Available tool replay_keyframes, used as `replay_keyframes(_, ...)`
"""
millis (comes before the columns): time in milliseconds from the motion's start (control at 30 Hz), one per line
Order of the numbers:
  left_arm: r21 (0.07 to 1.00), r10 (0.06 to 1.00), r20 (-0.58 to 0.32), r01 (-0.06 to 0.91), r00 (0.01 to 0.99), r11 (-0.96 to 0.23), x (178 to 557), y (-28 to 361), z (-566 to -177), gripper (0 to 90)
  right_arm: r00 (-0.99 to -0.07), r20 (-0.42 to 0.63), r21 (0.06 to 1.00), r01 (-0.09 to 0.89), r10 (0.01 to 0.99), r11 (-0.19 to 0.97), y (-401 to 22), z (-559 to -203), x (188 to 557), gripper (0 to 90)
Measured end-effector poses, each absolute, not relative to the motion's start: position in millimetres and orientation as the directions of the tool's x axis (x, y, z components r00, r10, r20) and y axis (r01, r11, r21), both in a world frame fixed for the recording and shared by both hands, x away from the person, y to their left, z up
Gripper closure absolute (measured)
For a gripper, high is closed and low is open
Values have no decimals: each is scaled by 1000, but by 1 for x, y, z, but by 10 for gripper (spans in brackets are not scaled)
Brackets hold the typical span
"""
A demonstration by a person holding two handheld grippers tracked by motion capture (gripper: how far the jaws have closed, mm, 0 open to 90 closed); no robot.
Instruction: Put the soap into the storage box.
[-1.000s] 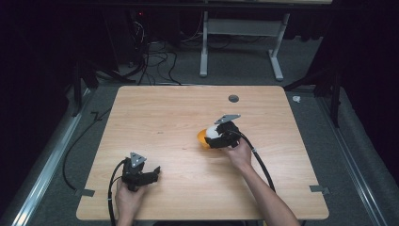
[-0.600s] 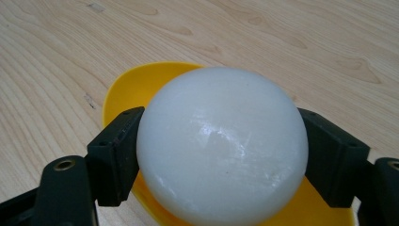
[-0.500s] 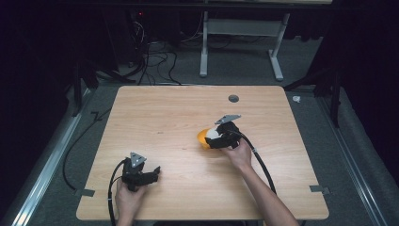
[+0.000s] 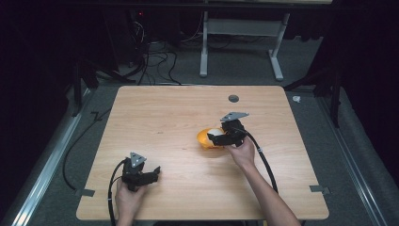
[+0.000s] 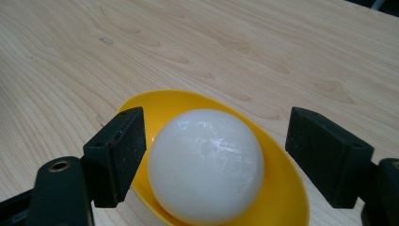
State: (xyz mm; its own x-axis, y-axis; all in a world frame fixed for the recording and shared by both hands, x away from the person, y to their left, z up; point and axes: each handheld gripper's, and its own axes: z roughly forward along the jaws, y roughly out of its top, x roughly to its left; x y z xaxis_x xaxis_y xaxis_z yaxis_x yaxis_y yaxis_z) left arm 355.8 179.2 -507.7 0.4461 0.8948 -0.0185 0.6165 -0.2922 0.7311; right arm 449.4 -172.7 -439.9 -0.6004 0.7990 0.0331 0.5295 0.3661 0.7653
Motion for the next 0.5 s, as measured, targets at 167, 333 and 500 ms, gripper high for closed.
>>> replay_keyframes(167,731,895,-19,617,446,-292,356,179,-508,189,-592,28,774,522,805,357,-178,-435,447,217)
replay_keyframes(333,731,895,-19,617,446,-292,356,179,-508,189,-586,33,781,521,810,344,-183,-432,446,217)
replay_keyframes(500,731,895,-20,617,446,-291,356,179,-508,189,-578,38,790,517,815,330,-189,-428,444,223)
